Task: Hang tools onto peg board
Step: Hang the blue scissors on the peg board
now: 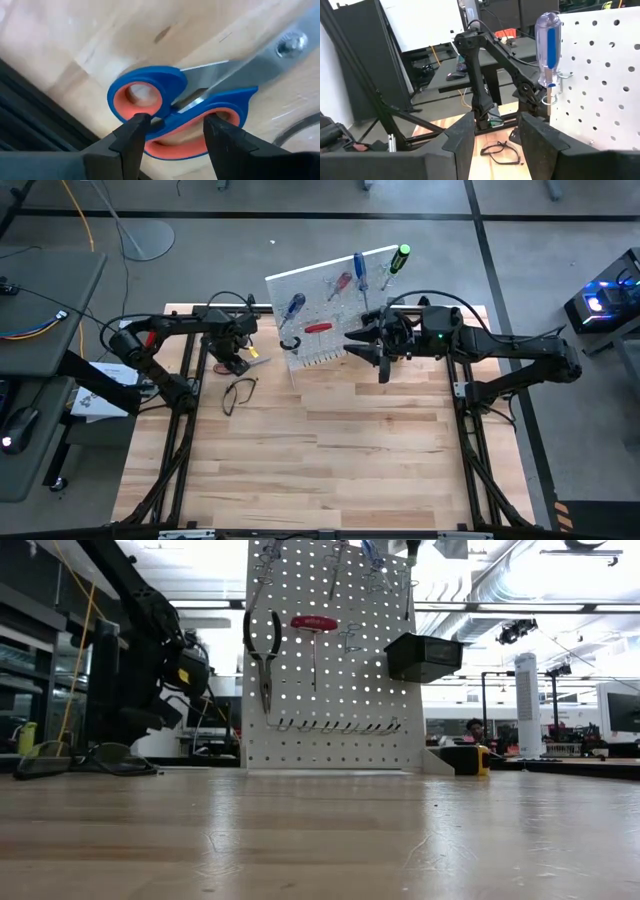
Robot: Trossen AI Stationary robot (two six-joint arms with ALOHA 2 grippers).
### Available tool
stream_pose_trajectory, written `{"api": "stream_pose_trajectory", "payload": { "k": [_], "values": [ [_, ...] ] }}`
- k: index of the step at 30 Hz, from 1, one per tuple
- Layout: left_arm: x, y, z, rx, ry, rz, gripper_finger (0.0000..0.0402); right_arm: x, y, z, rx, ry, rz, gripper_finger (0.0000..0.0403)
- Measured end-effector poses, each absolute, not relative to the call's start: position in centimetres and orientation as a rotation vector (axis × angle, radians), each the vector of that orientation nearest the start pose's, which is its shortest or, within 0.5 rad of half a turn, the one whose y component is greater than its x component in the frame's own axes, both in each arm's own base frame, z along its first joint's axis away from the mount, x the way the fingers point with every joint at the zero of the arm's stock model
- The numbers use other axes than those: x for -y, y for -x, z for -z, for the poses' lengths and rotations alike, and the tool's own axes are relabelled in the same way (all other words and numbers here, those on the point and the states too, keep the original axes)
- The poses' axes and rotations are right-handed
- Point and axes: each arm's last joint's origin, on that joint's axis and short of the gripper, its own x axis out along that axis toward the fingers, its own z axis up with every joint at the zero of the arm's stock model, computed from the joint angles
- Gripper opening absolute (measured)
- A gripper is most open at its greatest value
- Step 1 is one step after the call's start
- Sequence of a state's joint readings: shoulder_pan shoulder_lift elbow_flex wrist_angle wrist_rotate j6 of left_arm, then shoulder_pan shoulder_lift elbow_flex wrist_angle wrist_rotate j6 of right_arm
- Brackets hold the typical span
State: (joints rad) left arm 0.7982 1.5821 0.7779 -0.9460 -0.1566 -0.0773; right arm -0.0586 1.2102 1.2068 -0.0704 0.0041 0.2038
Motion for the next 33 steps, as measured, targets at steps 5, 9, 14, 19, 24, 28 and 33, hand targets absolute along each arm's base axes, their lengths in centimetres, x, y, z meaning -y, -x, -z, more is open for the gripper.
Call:
{"api": "stream_pose_trajectory", "payload": {
  "k": [5, 9, 14, 19, 24, 28, 33],
  "values": [
    [-16.4, -15.2, -13.7, -1.707, 0.461, -0.642, 0.0180, 1.6, -26.8, -40.3, -0.061, -0.212, 0.077, 0.0142],
    [-16.5, -15.2, -13.7, -1.739, 0.336, -0.562, 0.0180, 1.6, -26.8, -40.3, -0.062, -0.232, 0.078, 0.0142],
    [-16.7, -15.4, -13.9, -1.763, 0.269, -0.509, 0.0180, 1.6, -26.8, -40.3, -0.061, -0.237, 0.078, 0.0142],
    [-17.4, -16.0, -15.0, -1.749, 0.230, -0.515, 0.0179, 1.7, -26.8, -40.3, -0.053, -0.235, 0.128, 0.0142],
    [-17.9, -16.4, -15.6, -1.744, 0.158, -0.467, 0.0178, 1.8, -26.8, -40.3, -0.051, -0.235, 0.142, 0.0142],
    [-17.7, -16.4, -15.3, -1.745, 0.102, -0.364, 0.0178, 1.8, -26.8, -40.3, -0.050, -0.247, 0.143, 0.0142],
    [-17.5, -16.2, -14.6, -1.743, 0.033, -0.283, 0.0178, 1.8, -26.8, -40.3, -0.049, -0.261, 0.143, 0.0142]
  ]
}}
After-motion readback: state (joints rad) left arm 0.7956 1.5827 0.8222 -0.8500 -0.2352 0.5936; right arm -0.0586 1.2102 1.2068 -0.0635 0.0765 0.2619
